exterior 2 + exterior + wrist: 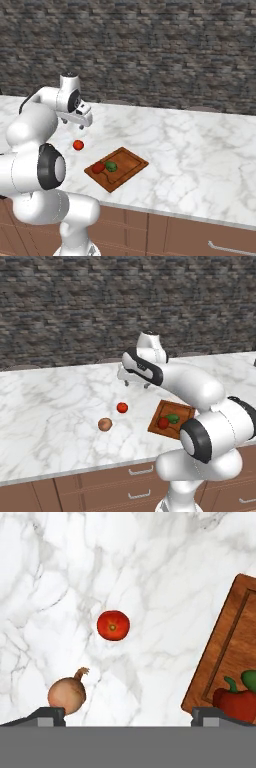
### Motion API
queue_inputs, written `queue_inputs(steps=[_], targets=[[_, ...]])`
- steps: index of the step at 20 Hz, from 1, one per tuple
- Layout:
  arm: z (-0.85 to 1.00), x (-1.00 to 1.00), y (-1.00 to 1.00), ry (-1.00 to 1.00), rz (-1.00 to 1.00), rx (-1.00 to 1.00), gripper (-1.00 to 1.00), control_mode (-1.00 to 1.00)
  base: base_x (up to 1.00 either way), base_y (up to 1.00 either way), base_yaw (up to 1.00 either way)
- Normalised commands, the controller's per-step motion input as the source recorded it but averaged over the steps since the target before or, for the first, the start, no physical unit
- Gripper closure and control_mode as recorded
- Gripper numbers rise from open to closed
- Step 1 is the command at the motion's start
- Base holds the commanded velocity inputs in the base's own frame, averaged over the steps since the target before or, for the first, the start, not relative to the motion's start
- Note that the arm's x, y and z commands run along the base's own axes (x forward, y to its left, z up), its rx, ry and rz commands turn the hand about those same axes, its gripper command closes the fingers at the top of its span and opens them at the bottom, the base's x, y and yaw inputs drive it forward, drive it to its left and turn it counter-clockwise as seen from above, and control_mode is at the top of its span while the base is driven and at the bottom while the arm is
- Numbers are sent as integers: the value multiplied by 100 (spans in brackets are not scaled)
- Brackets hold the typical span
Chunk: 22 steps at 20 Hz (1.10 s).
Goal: Place the avocado, onion, tomato, and bell pepper on the cutting board.
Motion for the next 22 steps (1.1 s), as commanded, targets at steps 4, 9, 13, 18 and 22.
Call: queue_inputs(steps=[4,9,13,18,22], targets=[[-25,15,16,-4,4,-9,-100,-100,0,0,0],[-20,10,10,-2,2,-6,-100,-100,0,0,0],[-17,19,13,0,0,-1,-100,-100,0,0,0],[-23,31,14,0,2,0,-100,-100,0,0,0],[-25,26,8,0,3,0,-100,-100,0,0,0]])
